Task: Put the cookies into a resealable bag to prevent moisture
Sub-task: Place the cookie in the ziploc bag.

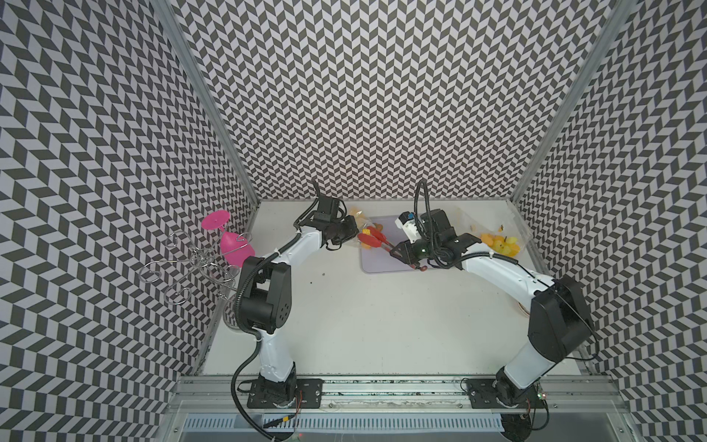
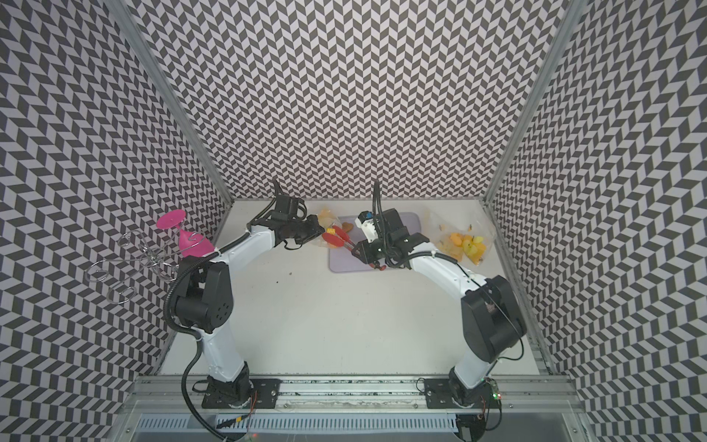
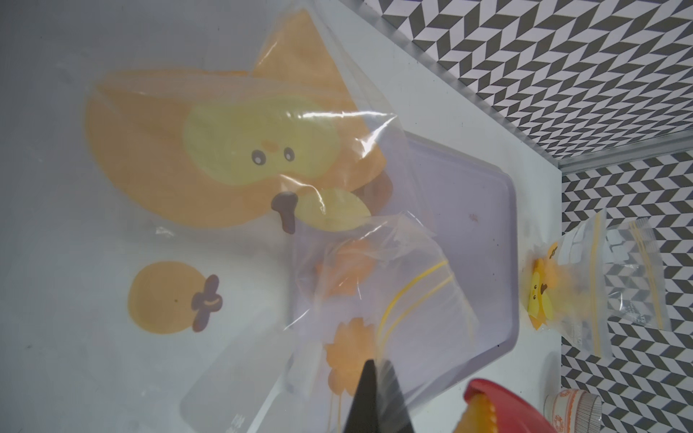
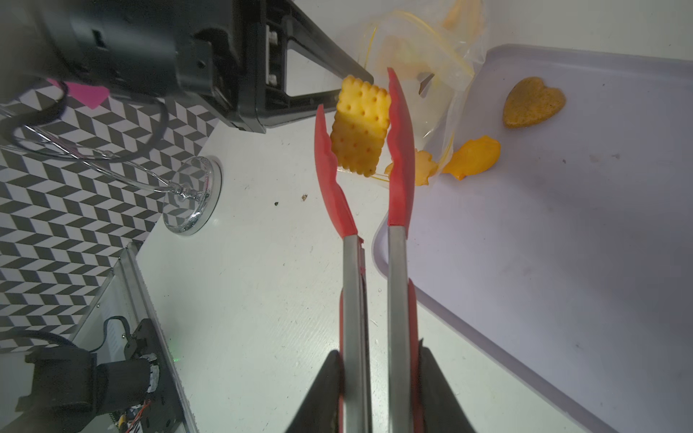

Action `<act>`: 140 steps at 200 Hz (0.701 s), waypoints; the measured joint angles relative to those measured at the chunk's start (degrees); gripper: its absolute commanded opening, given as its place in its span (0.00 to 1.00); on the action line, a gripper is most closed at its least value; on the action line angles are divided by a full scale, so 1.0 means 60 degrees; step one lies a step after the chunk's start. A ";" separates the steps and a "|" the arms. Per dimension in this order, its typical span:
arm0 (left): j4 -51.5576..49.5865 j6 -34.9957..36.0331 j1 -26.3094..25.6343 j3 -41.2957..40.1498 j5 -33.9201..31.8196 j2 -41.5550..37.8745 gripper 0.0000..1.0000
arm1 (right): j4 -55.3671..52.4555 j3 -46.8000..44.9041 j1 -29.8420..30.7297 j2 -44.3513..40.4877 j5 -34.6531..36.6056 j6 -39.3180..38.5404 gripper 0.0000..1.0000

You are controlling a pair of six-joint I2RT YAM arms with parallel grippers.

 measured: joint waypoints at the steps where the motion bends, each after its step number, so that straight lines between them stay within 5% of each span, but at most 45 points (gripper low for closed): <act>1: 0.0011 0.0004 -0.0004 -0.0004 0.0007 0.0000 0.00 | 0.0004 0.0011 0.0004 0.0029 0.0000 0.0000 0.28; 140: 0.0364 0.0142 0.0058 -0.0288 0.0197 -0.0025 0.00 | -0.0663 0.1537 0.0073 0.1668 0.0874 0.0000 0.27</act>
